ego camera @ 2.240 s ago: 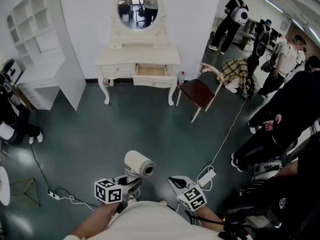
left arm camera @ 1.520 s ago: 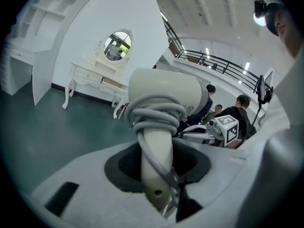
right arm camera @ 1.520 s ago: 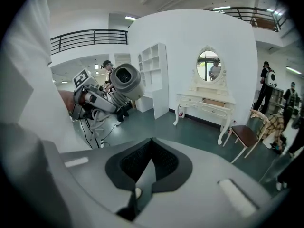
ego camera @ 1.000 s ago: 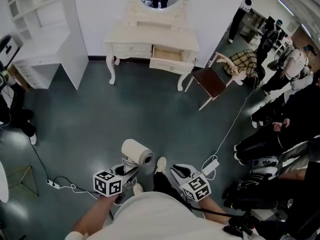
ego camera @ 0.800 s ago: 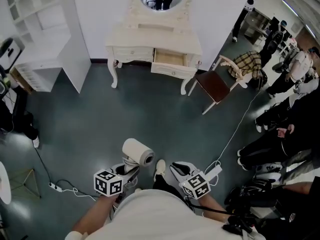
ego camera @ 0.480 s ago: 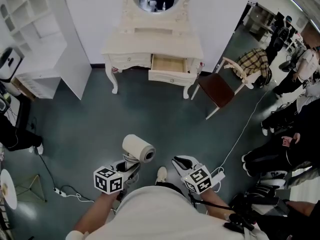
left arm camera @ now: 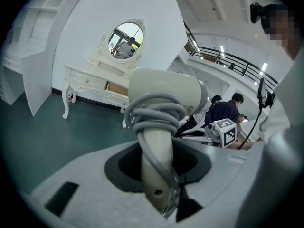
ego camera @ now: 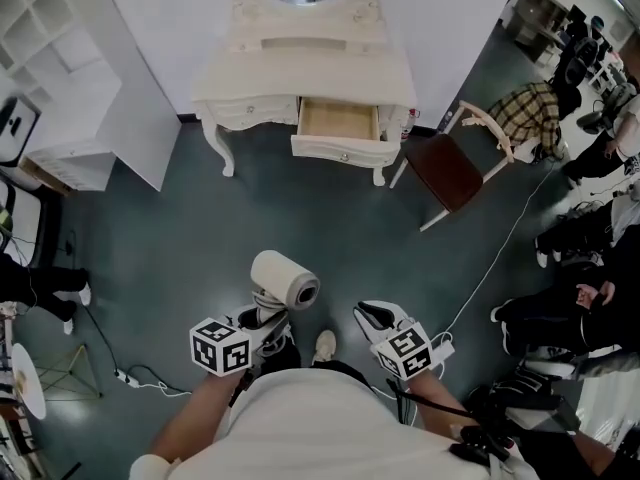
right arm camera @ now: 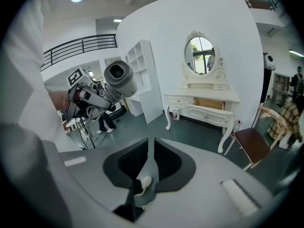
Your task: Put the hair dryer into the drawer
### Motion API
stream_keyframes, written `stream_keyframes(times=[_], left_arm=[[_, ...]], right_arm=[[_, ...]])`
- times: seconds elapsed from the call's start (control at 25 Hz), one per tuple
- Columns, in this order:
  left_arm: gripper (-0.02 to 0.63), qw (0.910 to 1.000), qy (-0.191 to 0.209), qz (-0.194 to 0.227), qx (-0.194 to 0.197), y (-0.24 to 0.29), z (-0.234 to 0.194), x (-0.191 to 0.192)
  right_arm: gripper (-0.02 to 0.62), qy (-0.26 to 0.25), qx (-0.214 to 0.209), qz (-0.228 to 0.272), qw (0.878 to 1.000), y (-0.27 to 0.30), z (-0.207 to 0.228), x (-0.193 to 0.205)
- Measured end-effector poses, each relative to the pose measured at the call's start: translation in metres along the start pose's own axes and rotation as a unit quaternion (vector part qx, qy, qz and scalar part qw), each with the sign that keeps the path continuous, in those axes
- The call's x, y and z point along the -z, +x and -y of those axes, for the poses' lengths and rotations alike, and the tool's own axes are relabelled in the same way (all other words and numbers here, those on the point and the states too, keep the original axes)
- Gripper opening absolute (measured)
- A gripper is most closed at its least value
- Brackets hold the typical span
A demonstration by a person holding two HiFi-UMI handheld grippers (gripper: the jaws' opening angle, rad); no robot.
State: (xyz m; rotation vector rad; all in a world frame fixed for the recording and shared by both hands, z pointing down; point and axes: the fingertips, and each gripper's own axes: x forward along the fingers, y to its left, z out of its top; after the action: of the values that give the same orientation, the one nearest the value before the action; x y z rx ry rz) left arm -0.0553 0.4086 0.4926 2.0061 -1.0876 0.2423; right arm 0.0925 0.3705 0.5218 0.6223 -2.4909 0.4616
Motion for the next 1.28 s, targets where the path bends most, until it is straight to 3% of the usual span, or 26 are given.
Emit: stream_keyframes(times=[0.24,0.76,1.0,1.28], left_arm=[[0.149,0.9995,0.013,-0.02,0.021,0.038,-0.043,-0.054],[0.149,0.9932,0.074,-0.051,0.074,0.087,-0.172,-0.226],[0.149,0.9924,0.075,-0.059,0.077,0.115,-0.213,-0.263],[0.149,0.9935,0.064,-0.067,0.065,0.168,-0.242,-0.298]], right_arm=[[0.043,0.012,0.018,-0.008,1.0,0.044,0.043,-0.031],[0.043,0.016,0.099,0.009,0.995,0.151,0.133,-0.185],[0.043,0.015,0.111,0.0,0.994,0.175,0.156,-0.208],[0.049,0.016,0.111,0.001,0.994,0.196,0.216,-0.224]])
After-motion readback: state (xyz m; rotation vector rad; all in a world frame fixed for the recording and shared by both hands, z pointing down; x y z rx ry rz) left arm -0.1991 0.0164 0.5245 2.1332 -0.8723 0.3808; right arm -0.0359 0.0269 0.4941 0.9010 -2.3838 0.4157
